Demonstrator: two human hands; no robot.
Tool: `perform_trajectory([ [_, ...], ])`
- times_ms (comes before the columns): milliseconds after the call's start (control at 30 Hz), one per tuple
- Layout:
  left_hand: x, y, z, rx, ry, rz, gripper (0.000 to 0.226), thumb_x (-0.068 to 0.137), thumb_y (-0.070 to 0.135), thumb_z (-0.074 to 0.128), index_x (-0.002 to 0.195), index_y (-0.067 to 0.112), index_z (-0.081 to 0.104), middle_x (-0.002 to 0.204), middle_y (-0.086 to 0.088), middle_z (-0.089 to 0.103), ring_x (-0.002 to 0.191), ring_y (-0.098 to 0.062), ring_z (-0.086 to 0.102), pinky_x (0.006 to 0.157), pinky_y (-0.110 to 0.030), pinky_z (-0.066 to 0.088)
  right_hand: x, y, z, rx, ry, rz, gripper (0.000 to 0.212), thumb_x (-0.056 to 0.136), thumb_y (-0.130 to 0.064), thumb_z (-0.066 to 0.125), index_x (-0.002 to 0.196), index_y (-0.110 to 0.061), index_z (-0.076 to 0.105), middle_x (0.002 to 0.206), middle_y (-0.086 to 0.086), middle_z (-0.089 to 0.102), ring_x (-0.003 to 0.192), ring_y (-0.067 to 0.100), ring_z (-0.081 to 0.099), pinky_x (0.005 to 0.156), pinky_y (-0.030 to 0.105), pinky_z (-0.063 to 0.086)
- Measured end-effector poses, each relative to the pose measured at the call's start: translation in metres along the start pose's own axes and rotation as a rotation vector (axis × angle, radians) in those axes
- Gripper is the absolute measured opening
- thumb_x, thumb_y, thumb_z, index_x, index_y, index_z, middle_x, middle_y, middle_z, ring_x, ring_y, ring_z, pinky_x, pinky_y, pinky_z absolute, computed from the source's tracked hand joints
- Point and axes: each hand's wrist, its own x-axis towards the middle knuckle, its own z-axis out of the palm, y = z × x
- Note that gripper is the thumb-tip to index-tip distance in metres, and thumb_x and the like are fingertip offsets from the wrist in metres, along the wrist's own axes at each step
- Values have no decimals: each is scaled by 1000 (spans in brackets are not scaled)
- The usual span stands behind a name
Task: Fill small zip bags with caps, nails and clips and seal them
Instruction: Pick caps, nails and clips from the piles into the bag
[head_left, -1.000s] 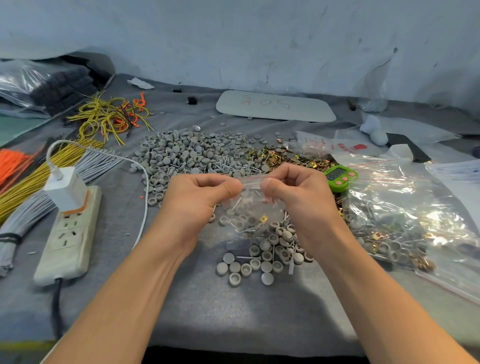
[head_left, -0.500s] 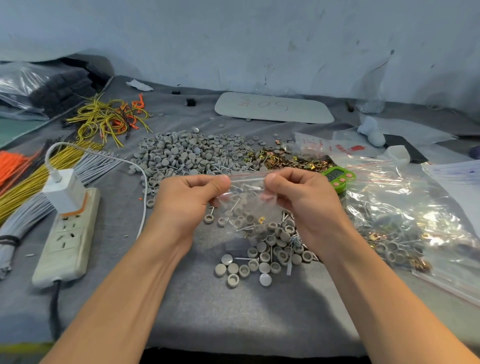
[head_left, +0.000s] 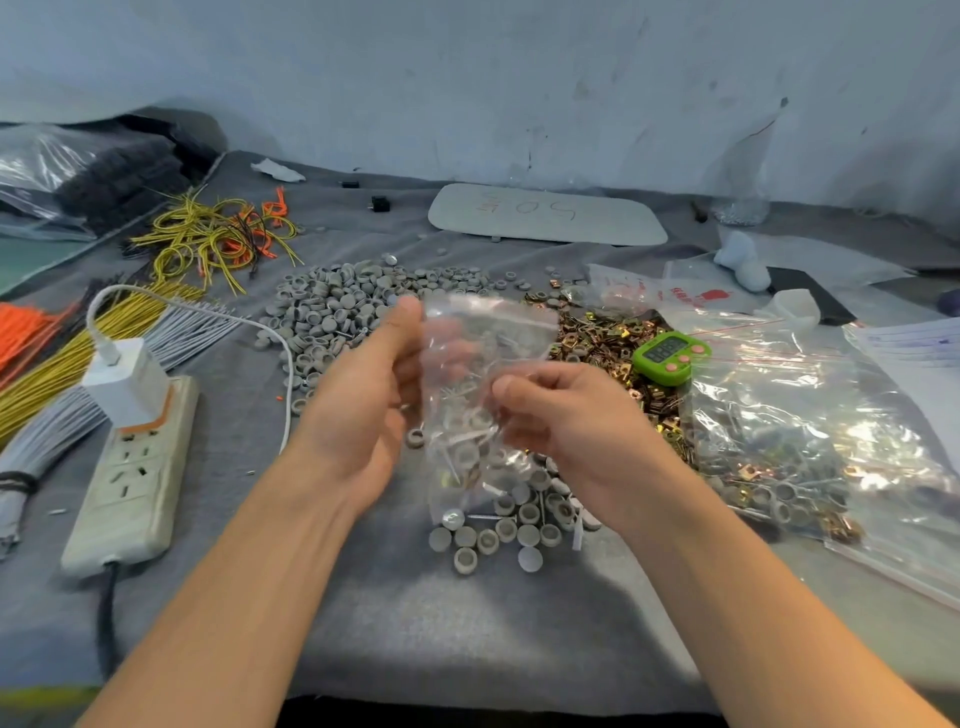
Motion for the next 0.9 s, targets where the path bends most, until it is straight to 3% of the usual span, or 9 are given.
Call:
perform_trajectory([
  [67, -1, -4, -1, 79, -114, -90, 71, 96, 67, 36, 125, 13, 72, 117, -9, 76, 113, -25, 70, 102, -47, 48, 2, -3, -6, 263, 78, 51, 16, 93, -11, 69, 82, -12, 80, 90, 9, 78, 75, 17, 72, 70, 32, 60],
  [167, 0, -7, 0, 31, -119, -109, 77, 102, 67, 21, 130, 13, 67, 123, -7, 74, 117, -20, 69, 107, -46, 45, 2, -7, -12, 563, 37, 108, 15, 87, -16, 70, 80, -11, 82, 103, 13, 79, 86, 23, 76, 73, 35, 63],
  [300, 1, -5, -4, 16, -186, -156, 71, 100, 65, 31, 129, 12, 68, 124, -8, 74, 117, -24, 70, 96, -45, 51, 4, -7, -12, 423, 114, 67, 15, 96, -11, 65, 88, -9, 77, 92, 9, 77, 74, 17, 71, 81, 42, 62],
  [400, -2, -10, -1, 156, -279, -145, 57, 89, 61, 55, 120, 18, 75, 122, -6, 75, 116, -25, 70, 94, -45, 52, 1, -4, -10, 223, 173, 17, 18, 97, -8, 67, 82, -13, 78, 79, 2, 76, 59, 7, 66, 66, 29, 56],
  [500, -5, -12, 4, 320, -259, -81, 34, 80, 37, 77, 110, 22, 79, 110, -2, 78, 104, -17, 74, 88, -36, 57, -1, -3, -10, 180, 171, -26, 22, 93, -5, 71, 75, -14, 81, 76, 2, 76, 55, 3, 65, 55, 21, 53],
  [633, -6, -12, 7, 316, -140, -53, 15, 80, 12, 78, 93, 19, 84, 94, -3, 79, 83, -15, 71, 79, -30, 52, -4, -6, -9, 275, 152, -15, 17, 87, -2, 76, 72, -9, 81, 75, 8, 76, 60, 11, 70, 51, 18, 52],
  [733, -4, -12, 10, 291, -74, -67, 24, 79, -7, 74, 83, 15, 83, 84, -2, 78, 69, -10, 71, 62, -22, 53, -4, -5, -11, 74, 180, -12, 9, 84, -19, 82, 78, -13, 82, 80, 6, 78, 67, 15, 73, 62, 26, 57],
  [833, -5, -13, 15, 243, -4, -61, 20, 81, -7, 74, 89, 10, 79, 77, -2, 77, 61, -9, 70, 51, -19, 52, -3, -3, -12, 8, 45, 102, 33, 80, -39, 82, 100, -13, 79, 83, 0, 79, 76, 19, 75, 76, 38, 63],
  [900, -4, -14, 14, 226, 51, -20, 8, 82, 3, 78, 87, 9, 78, 73, -1, 76, 58, -8, 68, 48, -19, 51, -4, -1, -9, 49, -81, 123, 24, 92, -21, 76, 110, -5, 72, 70, -2, 74, 65, 14, 72, 72, 35, 63],
])
